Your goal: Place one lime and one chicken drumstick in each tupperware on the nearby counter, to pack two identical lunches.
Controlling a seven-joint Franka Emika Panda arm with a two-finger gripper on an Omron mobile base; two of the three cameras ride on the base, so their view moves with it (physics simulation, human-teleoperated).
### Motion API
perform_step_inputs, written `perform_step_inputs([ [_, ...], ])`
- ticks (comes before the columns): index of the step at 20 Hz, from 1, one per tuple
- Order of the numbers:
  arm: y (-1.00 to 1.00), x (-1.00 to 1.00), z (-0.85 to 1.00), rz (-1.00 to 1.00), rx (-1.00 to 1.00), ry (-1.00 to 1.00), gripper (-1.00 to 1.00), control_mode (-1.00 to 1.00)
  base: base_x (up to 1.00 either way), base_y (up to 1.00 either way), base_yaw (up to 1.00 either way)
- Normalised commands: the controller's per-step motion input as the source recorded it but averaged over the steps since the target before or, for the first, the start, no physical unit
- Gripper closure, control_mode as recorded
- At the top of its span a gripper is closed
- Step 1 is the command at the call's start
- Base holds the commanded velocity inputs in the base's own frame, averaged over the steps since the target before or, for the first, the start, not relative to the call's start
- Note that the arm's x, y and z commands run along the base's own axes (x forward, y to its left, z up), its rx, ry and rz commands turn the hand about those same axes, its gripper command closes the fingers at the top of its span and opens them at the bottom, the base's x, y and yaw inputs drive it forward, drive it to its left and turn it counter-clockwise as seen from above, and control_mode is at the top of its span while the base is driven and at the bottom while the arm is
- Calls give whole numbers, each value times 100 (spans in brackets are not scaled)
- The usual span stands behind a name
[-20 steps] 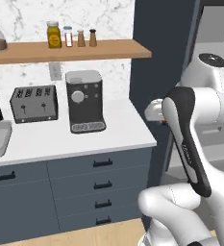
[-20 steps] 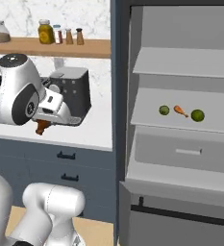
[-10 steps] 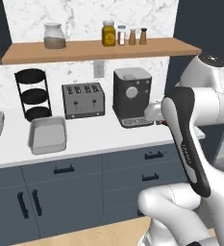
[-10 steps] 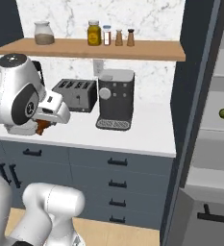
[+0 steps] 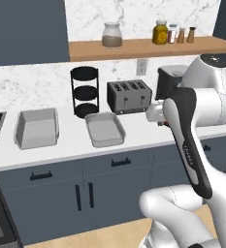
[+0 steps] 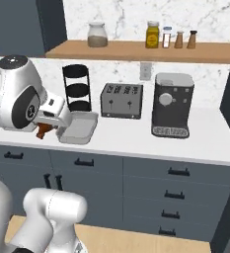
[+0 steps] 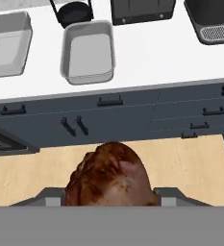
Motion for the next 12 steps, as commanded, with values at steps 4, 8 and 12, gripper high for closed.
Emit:
perform_step_inputs([
  [4, 0, 0, 0, 0, 0, 0, 100, 100, 1, 100, 0],
  [8, 0, 0, 0, 0, 0, 0, 100, 100, 9, 100, 0],
  [12, 0, 0, 0, 0, 0, 0, 100, 100, 14, 100, 0],
])
